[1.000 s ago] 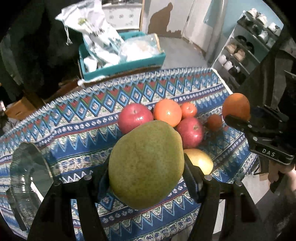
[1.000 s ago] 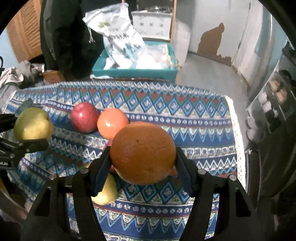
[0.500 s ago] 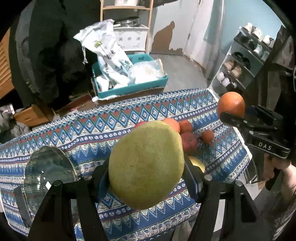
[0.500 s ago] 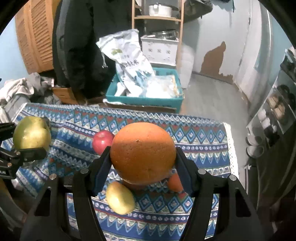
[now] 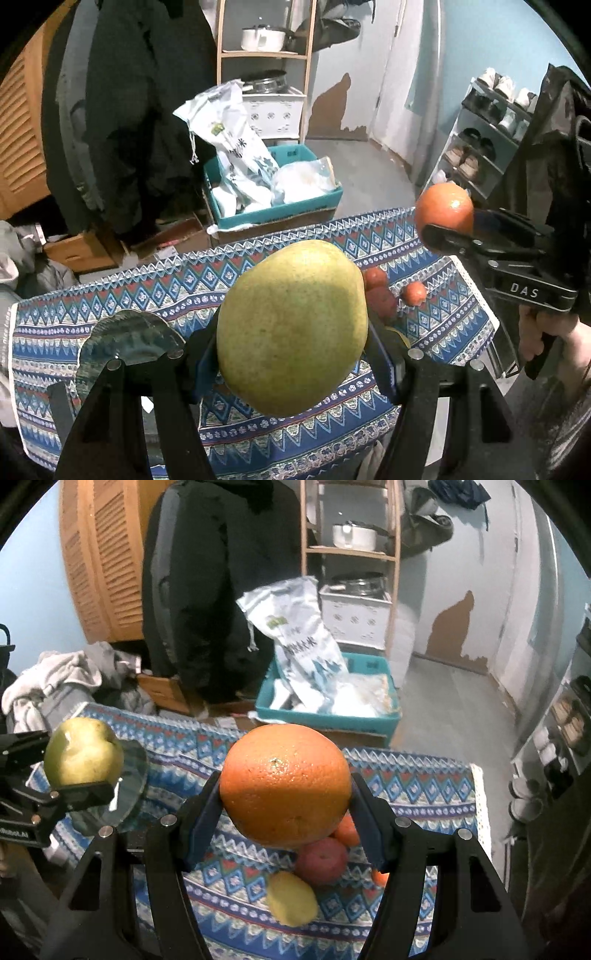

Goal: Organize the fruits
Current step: 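Lift and carry the pear and orange in both tools toward the glass bowl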

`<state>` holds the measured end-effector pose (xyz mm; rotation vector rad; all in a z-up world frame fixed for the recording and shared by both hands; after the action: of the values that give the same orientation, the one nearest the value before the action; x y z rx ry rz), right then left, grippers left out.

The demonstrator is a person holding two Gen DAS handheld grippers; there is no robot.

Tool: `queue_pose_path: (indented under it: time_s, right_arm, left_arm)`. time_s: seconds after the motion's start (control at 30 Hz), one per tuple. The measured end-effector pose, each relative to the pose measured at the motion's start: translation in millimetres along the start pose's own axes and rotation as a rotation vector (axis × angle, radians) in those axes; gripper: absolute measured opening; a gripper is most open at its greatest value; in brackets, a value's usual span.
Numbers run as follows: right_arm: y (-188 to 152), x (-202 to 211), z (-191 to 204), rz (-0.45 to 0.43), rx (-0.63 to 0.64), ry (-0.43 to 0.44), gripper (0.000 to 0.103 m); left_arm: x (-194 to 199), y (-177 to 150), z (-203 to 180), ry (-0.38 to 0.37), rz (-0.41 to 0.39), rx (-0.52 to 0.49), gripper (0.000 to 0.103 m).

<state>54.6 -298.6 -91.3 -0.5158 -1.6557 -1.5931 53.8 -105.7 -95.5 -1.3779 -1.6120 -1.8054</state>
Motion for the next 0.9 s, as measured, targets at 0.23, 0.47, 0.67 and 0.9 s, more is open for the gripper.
queue_pose_path:
  time_s: [0.23, 0.47, 0.67, 0.9]
  right_arm:
    - [15.2, 0.6, 29.3, -0.02, 0.034, 0.04, 0.066]
    - [28.6, -5.9, 55.5, -0.024, 0.066, 0.076, 0.066]
    - [37.9, -15.9, 78.7, -0.014, 0.089, 0.11, 0.066]
    - [46.4, -34.2, 111.9, 0.011, 0.123, 0.161, 0.066]
  left_arm:
    - [16.3, -5.4, 17.0, 0.016, -0.031, 0.02, 0.07]
    - [29.0, -11.5, 40.7, 0.034, -0.05, 0.053, 0.07]
    - [35.0, -20.3, 64.4, 0.052, -0.056, 0.086, 0.07]
    - [37.3, -33.0, 96.3, 0.08, -0.051, 0.141, 0.07]
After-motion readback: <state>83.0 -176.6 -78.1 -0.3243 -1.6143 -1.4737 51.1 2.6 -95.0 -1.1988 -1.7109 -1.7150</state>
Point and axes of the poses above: each gripper's, at about its wrist camera, not at the fingertips, and x roughly against the way its jaws point, z to its left, y to its top, the point moved 3 cm from there along -x, roughly the way its jaws point, and after that the axes turned 5 degrees about z, right-handed, at the moved point
